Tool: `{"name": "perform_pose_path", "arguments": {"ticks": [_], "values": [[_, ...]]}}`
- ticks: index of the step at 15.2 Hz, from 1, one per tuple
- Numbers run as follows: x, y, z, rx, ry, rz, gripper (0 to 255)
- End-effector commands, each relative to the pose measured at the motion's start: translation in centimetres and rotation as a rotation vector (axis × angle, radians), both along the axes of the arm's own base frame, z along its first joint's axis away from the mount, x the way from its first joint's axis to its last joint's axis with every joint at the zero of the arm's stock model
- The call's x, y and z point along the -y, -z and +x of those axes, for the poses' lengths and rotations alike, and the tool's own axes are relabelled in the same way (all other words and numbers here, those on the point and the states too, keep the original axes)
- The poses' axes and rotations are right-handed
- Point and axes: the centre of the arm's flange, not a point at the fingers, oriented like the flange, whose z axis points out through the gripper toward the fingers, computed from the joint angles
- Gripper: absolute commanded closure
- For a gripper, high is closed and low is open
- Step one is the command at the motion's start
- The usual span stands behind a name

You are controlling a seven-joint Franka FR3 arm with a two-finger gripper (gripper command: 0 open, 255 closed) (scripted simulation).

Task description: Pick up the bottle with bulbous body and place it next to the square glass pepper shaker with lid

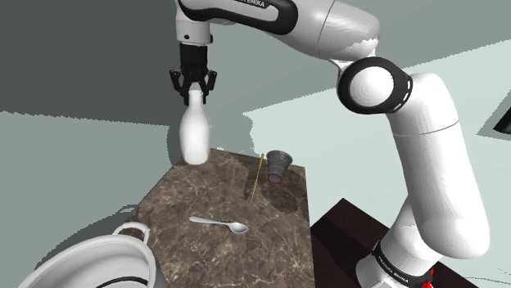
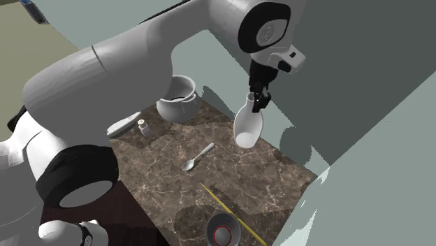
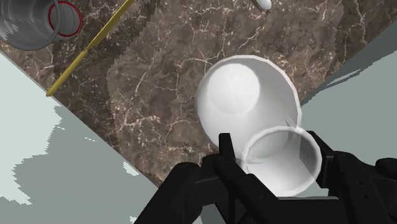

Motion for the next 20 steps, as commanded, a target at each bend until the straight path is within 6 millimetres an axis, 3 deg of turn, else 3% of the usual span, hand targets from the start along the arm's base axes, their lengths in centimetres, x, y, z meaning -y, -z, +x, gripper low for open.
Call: {"name": "perform_pose_path", "arguments": {"ticks": [1,5,20], "values": [[0.0,-1.1,-0.1,0.0,0.0,0.0,255],[0.0,-2.7,-0.1,0.0,0.0,0.0,255],[-4.2,-8.4,-18.6,0.0,0.0,0.0,255]]}}
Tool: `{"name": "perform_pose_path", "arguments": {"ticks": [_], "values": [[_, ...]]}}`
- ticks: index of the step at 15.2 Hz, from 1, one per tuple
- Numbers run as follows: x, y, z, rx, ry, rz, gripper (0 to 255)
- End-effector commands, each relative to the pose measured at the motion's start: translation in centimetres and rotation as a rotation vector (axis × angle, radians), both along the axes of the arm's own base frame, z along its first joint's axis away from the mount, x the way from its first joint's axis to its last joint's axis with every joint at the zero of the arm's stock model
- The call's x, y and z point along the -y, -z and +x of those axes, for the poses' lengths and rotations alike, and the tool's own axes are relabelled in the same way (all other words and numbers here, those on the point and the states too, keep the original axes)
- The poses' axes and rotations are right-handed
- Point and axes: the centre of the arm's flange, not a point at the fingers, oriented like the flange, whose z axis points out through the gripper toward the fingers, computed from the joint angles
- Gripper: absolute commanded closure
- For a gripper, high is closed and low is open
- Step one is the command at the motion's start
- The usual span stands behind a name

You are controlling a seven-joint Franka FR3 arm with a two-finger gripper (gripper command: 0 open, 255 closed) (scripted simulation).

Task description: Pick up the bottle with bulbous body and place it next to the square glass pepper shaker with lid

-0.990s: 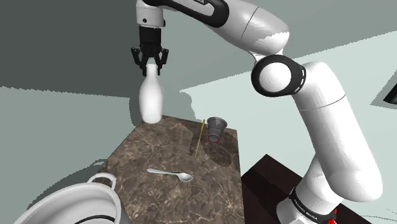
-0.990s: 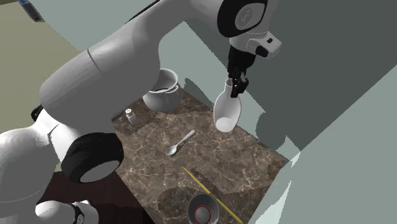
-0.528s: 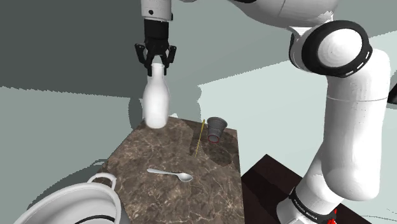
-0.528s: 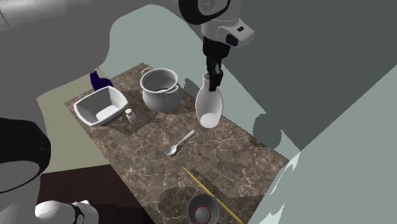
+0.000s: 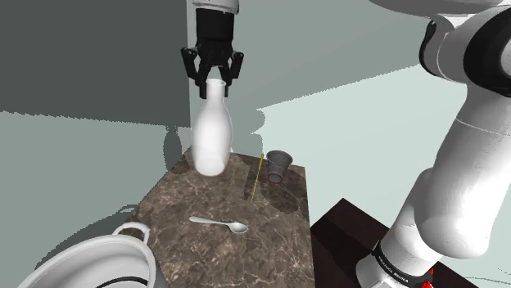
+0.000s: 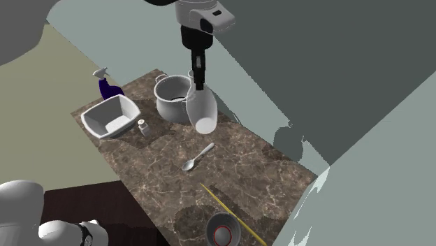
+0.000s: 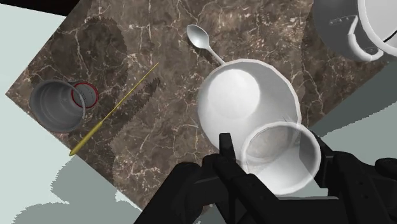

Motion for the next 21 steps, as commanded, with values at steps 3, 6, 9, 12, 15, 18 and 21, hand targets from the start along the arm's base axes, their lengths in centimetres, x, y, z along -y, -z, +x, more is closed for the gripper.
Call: {"name": "perform_pose_path", "arguments": {"ticks": [3,6,9,12,15,18,21], "values": [[-1.1,-1.3,-5.2,0.0,0.001,0.0,255],[-1.9,-2.5,-8.9,0.0,0.001,0.0,255],[-2.7,-3.6,-12.6,0.0,0.001,0.0,255],[-3.6,-4.8,-16.3,0.0,0.001,0.0,255],[-4.4,-5.9,-20.0,0.0,0.001,0.0,255],[-5.3,-7.1,-23.7,0.0,0.001,0.0,255],[-6.1,-8.2,-27.4,0.0,0.001,0.0,255]]}}
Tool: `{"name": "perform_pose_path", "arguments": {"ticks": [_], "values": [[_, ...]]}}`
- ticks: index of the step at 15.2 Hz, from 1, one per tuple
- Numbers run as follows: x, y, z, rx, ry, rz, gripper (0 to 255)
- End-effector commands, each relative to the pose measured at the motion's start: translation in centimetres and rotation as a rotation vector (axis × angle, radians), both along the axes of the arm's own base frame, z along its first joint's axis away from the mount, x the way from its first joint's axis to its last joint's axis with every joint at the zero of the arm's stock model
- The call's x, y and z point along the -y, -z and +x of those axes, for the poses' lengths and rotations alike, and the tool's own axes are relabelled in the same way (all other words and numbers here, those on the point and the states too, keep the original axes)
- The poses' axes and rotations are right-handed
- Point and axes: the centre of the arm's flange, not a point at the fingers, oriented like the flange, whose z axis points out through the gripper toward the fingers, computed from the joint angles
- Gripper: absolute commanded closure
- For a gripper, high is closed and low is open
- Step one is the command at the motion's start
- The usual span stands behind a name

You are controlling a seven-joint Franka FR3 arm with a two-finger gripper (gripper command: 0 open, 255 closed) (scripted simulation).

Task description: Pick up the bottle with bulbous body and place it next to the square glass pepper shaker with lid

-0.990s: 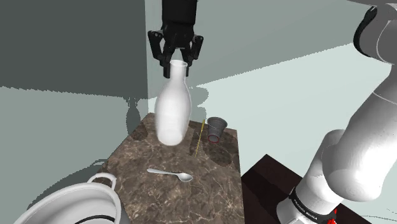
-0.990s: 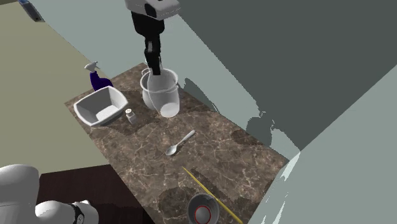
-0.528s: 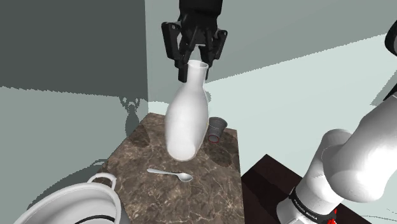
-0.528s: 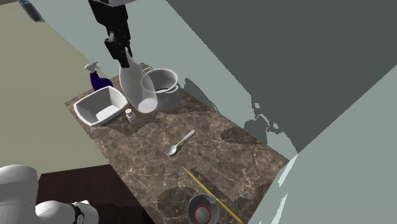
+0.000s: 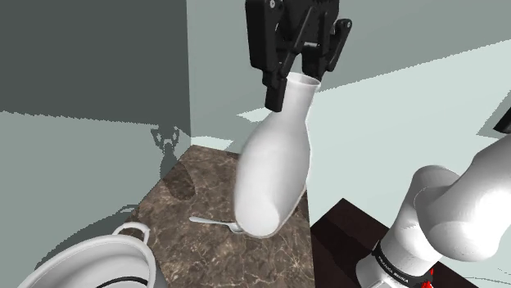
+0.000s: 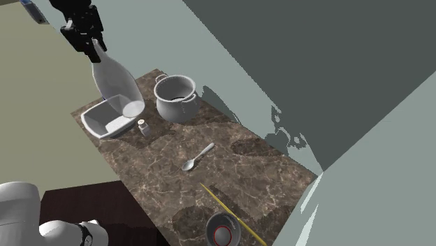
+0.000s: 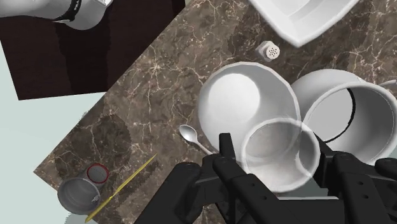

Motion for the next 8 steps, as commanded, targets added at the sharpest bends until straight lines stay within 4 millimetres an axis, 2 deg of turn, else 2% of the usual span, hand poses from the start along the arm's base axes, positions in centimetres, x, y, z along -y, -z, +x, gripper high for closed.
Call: {"name": "perform_pose_path", "arguments": {"ticks": [1,5,6,8], "values": [[-0.5,-0.8,-2.4,0.0,0.001,0.0,255],[-1.7,-2.3,-7.4,0.0,0.001,0.0,255],[-2.1,-2.9,-9.2,0.0,0.001,0.0,255],[-2.1,-1.8,-9.2,0.0,0.001,0.0,255]]}}
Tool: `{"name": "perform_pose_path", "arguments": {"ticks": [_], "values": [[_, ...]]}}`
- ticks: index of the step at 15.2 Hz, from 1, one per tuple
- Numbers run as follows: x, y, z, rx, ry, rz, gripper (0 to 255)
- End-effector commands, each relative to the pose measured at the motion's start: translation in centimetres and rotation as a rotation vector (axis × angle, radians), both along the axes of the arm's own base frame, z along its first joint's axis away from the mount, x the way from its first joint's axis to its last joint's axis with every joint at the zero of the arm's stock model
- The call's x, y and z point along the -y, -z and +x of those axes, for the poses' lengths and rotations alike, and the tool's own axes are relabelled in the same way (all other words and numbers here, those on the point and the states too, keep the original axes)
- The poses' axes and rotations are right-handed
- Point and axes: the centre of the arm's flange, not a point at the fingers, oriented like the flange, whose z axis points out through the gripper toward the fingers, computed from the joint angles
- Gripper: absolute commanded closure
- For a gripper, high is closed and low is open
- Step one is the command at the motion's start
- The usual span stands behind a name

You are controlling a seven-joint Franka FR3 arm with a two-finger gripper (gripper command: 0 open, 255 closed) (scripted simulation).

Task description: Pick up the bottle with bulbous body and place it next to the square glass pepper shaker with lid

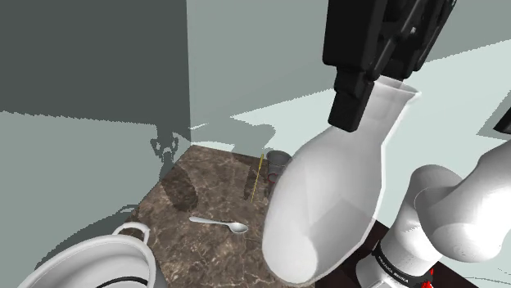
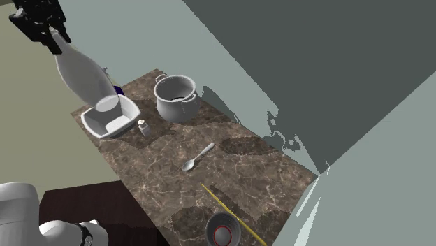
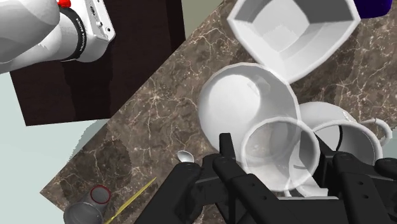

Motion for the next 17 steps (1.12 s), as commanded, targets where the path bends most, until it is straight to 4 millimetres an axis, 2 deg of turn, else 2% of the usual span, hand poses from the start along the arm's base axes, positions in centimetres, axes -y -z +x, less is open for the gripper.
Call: {"name": "perform_pose_path", "arguments": {"ticks": [1,17], "values": [[-0.1,0.8,-0.3,0.0,0.001,0.0,255],[-0.1,9.2,-0.3,0.0,0.001,0.0,255]]}}
